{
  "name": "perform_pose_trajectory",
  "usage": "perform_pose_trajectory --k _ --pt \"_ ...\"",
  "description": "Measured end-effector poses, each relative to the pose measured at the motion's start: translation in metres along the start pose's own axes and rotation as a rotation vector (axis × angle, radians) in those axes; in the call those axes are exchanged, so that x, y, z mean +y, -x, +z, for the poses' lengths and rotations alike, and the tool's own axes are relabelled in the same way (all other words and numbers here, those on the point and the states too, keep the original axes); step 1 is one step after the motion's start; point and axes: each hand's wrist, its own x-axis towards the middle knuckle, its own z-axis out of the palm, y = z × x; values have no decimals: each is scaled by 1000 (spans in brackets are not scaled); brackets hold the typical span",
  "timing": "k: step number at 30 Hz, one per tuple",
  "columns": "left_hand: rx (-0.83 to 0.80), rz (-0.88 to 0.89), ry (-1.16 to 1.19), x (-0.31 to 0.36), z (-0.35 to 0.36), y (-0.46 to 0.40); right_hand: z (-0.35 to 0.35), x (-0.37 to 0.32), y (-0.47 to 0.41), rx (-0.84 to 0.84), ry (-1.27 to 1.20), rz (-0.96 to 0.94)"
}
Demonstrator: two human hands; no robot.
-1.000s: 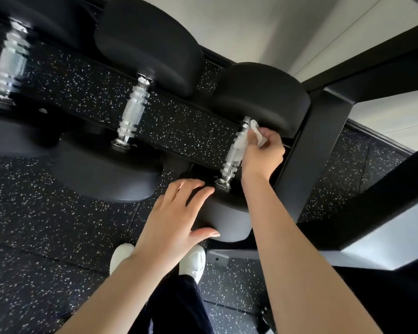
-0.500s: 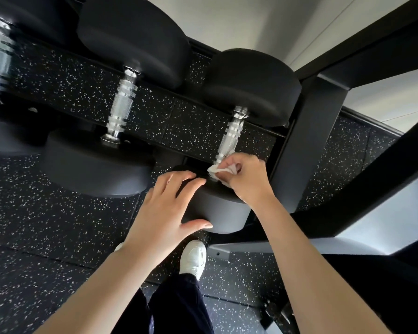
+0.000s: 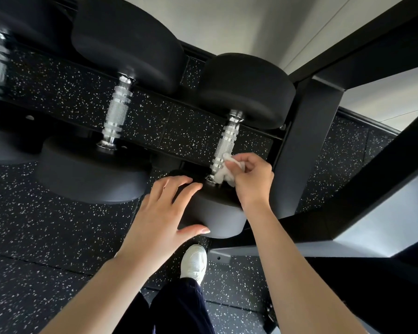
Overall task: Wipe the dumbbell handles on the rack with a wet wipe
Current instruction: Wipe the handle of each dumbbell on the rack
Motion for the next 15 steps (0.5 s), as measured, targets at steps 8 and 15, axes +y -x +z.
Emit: perform_pose_trajectory --k 8,15 --pt "-2 1 1 -1 2 0 0 -17 -15 126 -104 -11" --pt "-9 -9 13 -2 1 0 14 -39 -47 294 -330 80"
